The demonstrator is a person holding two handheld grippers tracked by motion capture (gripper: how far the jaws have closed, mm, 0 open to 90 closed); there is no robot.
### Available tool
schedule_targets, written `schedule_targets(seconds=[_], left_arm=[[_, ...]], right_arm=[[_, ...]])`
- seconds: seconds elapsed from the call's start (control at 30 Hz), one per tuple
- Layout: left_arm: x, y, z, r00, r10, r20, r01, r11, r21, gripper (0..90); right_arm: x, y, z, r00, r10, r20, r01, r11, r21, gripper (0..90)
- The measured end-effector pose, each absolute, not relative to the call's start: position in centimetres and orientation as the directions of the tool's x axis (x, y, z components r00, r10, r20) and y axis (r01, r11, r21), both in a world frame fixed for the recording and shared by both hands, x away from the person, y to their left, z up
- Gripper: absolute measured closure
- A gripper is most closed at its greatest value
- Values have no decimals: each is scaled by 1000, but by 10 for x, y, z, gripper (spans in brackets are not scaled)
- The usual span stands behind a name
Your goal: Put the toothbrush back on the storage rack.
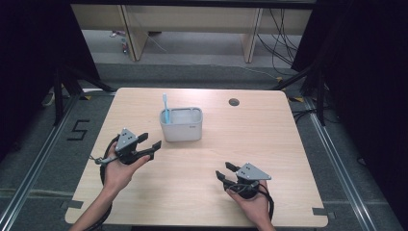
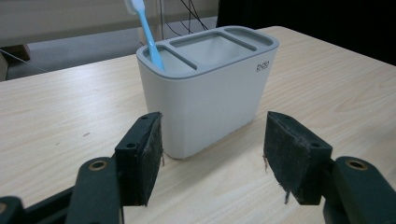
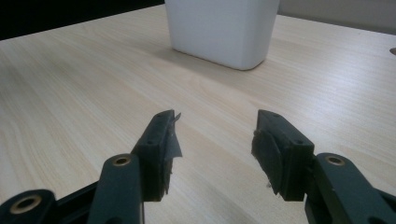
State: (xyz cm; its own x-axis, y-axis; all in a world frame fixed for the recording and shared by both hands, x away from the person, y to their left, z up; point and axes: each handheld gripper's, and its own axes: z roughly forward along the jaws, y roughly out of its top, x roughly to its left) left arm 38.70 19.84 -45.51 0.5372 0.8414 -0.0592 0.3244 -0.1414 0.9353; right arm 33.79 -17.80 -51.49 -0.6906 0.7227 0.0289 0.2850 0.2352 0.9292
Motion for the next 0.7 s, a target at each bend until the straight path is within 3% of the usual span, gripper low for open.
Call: schedule_targets(seconds=[0.7], left_arm=[[349, 216, -509, 509, 858, -66, 319, -118, 940, 361]], right_arm=[[336, -178, -515, -688, 724, 52, 316, 234, 919, 488]])
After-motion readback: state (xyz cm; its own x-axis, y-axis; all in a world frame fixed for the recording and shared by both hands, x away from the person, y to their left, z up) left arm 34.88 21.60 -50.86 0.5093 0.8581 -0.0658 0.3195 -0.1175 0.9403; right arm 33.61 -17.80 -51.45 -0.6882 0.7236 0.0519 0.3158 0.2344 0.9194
